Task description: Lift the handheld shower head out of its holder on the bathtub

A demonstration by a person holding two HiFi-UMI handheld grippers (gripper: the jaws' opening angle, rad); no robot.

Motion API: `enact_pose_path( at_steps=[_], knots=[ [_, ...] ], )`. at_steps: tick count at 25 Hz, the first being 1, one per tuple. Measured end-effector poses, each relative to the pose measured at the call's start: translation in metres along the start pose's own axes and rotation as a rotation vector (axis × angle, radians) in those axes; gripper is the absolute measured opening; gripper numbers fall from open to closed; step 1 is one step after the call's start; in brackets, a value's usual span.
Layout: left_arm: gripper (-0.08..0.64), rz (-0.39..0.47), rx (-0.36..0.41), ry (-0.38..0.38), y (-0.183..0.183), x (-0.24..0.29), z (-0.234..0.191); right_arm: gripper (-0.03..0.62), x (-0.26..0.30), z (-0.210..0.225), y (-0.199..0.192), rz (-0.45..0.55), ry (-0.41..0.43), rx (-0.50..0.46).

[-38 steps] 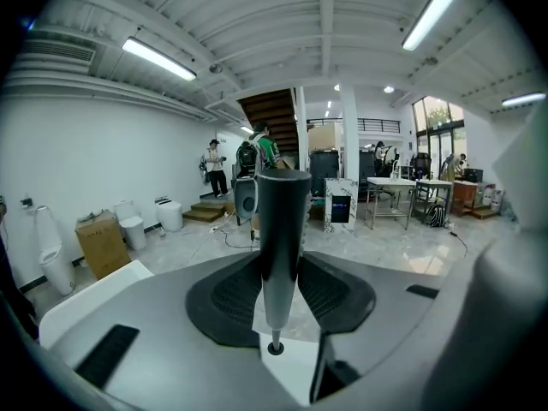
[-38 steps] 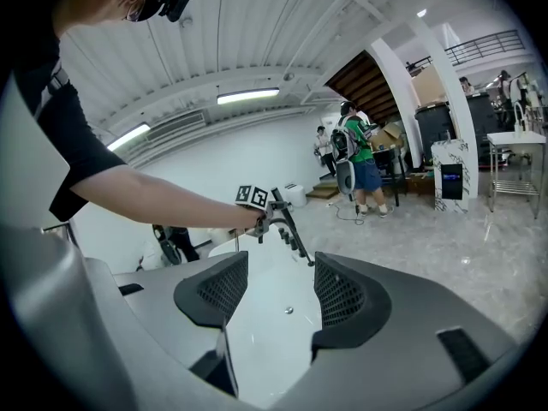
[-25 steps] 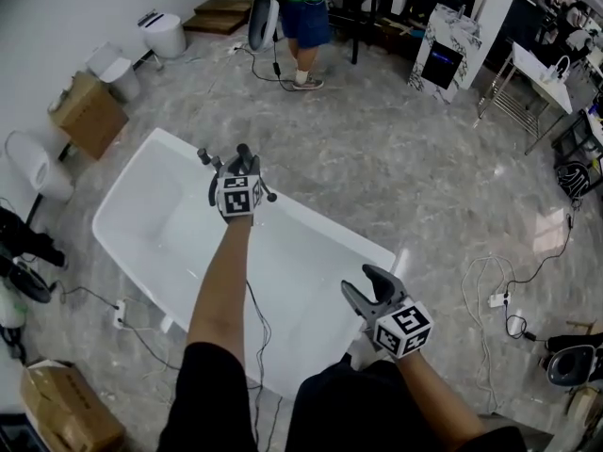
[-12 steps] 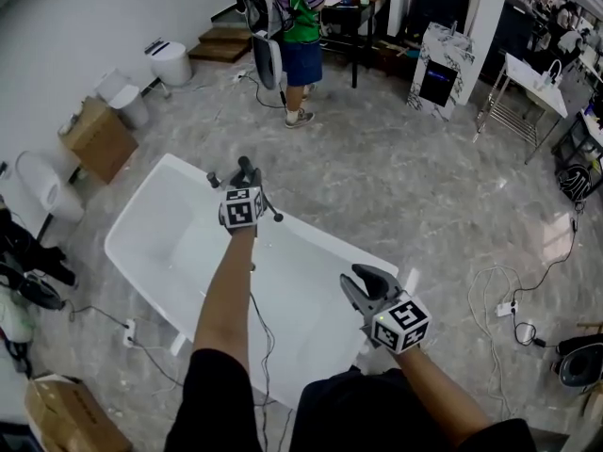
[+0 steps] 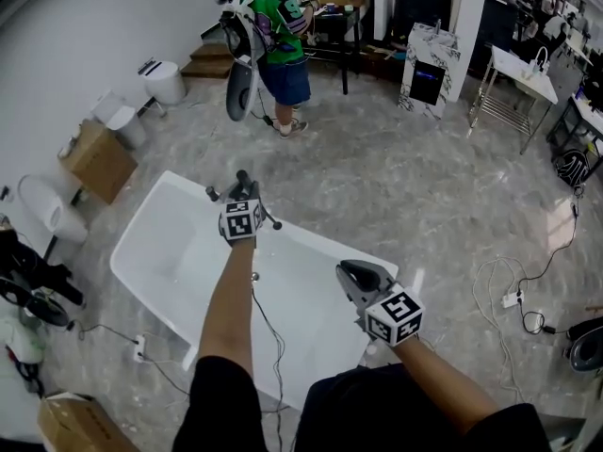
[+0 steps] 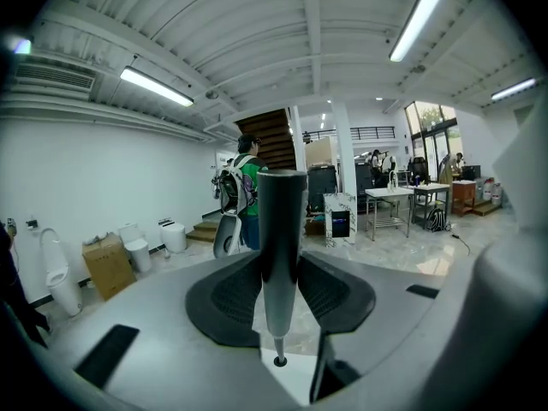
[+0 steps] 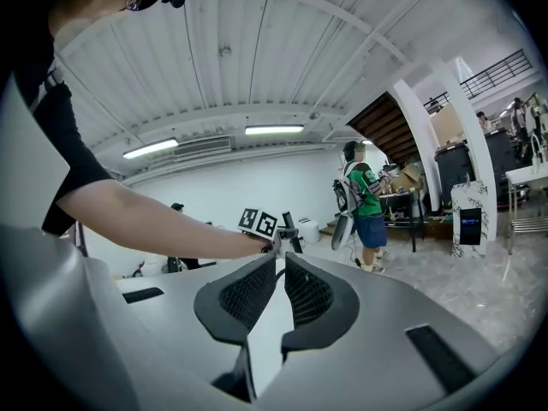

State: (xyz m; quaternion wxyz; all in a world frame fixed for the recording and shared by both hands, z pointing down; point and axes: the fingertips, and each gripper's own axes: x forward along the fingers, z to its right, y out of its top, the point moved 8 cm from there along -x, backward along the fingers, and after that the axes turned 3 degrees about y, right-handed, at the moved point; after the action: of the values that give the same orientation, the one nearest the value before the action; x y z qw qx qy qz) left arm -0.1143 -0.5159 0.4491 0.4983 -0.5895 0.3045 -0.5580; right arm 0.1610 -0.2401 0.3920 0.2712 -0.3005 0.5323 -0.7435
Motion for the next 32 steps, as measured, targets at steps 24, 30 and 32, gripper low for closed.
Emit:
enact_pose_path(
  at_steps=[24,30,32],
  knots=[
    [0.127,-0.039,0.059,-0.001,-0.011,0.009,0.000,-0.002,-0.015,-0.006,-0.004,0.007,0.001,-0.056],
    [0.127,-0.059,-0.015,0.006,-0.021,0.017,-0.004,-0.002,-0.021,-0.003,-0.007,-0.007,-0.008,-0.043],
    [0.127,-0.063,-0.037,0.016,-0.022,0.018,-0.004,-0.002,-0.024,0.001,-0.008,-0.010,-0.017,-0.041]
  ],
)
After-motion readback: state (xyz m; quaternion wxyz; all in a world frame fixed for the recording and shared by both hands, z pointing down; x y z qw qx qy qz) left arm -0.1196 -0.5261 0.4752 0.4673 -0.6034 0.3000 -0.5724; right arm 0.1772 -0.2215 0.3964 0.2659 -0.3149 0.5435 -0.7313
